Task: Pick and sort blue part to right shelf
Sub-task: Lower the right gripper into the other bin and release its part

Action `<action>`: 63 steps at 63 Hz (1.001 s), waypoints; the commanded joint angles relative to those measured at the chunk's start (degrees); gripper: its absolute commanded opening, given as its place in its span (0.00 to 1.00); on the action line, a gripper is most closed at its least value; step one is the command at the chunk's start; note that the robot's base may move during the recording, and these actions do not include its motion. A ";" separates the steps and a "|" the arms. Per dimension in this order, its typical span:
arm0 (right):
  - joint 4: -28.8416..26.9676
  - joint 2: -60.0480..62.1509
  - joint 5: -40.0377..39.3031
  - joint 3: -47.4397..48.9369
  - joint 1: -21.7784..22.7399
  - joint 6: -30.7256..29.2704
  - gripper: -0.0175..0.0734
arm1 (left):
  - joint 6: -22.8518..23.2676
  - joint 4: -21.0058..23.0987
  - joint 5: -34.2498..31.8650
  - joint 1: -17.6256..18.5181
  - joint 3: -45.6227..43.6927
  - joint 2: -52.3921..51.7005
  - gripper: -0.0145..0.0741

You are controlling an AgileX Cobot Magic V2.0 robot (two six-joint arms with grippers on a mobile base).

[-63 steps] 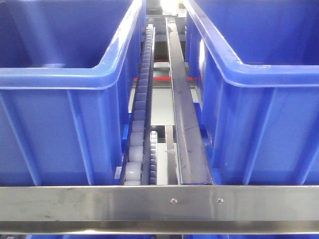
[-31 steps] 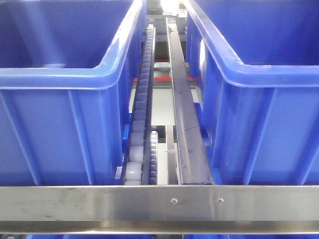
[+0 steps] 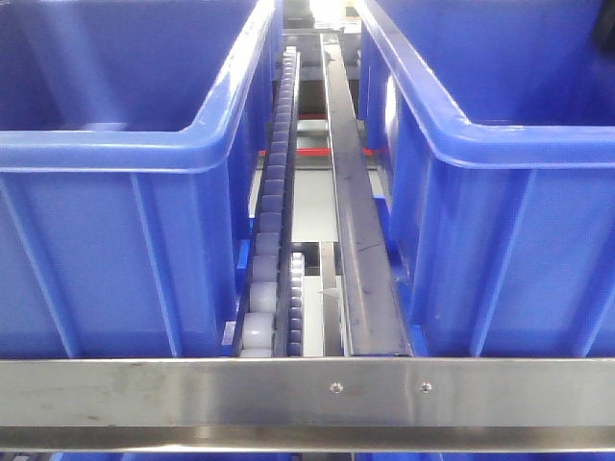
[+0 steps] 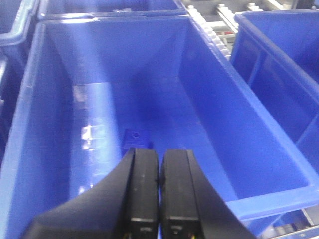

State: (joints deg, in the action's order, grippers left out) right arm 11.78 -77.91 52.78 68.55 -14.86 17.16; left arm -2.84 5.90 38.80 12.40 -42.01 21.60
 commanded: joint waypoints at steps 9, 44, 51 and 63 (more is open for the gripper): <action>-5.17 -13.56 -2.97 9.66 6.71 -9.69 0.41 | -0.07 0.99 -5.01 2.20 -1.40 0.41 0.30; -3.97 -23.35 -13.39 10.81 7.27 -10.12 0.78 | -0.07 0.99 -4.52 2.33 -1.40 0.41 0.30; -3.97 -22.64 -12.81 10.81 7.27 -10.12 0.85 | -0.07 0.99 -4.52 2.33 -1.40 0.41 0.30; -3.97 -16.24 -12.70 10.45 7.16 -10.12 0.77 | -0.07 0.99 -3.81 2.33 -1.40 0.41 0.30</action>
State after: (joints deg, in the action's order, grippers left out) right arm 6.91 -100.86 41.72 77.38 -7.90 7.59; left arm -2.92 6.11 38.95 14.39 -41.81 21.60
